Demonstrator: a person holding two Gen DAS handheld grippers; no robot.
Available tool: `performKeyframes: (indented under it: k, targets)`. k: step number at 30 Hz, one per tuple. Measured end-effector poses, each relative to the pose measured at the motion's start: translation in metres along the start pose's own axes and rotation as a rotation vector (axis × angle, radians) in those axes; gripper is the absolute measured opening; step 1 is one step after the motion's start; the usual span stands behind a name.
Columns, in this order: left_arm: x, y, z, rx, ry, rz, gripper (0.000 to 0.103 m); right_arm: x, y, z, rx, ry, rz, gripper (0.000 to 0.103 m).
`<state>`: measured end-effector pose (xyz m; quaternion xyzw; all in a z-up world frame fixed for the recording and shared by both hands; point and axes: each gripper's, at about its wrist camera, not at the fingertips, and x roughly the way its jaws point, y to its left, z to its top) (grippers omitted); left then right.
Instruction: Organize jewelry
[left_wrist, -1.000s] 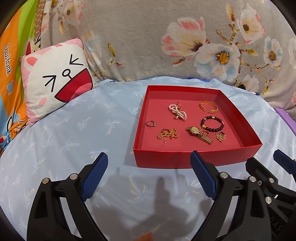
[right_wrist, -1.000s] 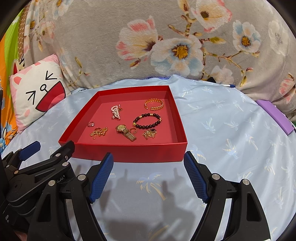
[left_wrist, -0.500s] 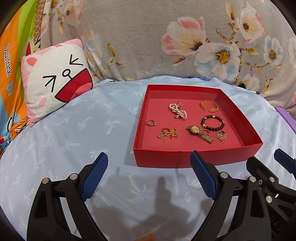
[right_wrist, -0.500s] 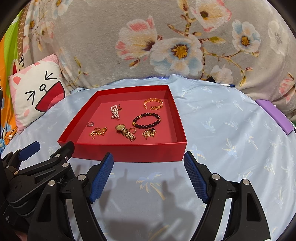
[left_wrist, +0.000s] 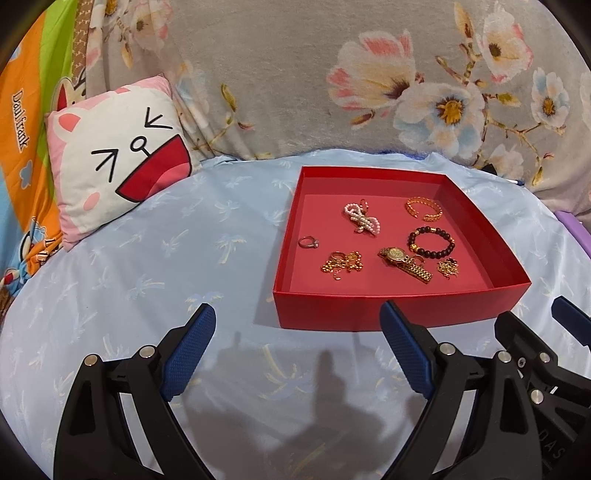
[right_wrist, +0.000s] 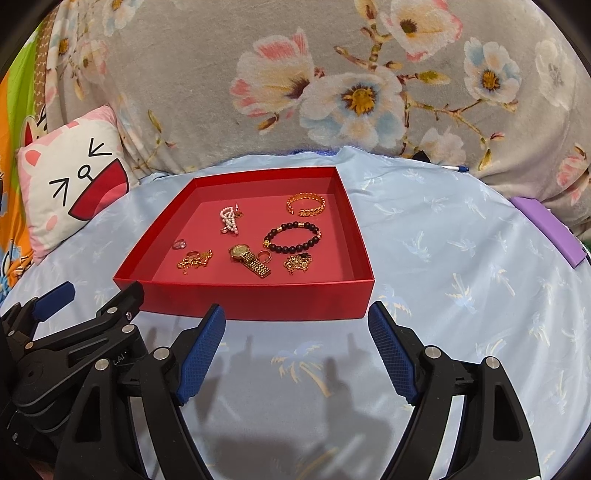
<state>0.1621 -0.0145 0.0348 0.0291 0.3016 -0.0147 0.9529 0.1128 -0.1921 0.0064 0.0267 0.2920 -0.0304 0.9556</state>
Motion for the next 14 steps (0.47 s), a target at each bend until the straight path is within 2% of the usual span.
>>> performKeyframes:
  k: [7, 14]
  targets:
    - [0.0007, -0.0005, 0.0019, -0.003, 0.012, -0.007, 0.088, 0.0024, -0.0049, -0.0048, 0.013, -0.008, -0.01, 0.085]
    - [0.0012, -0.0019, 0.0023, -0.007, 0.014, -0.016, 0.088, 0.0004, -0.0055, -0.0036, 0.026, -0.008, -0.005, 0.086]
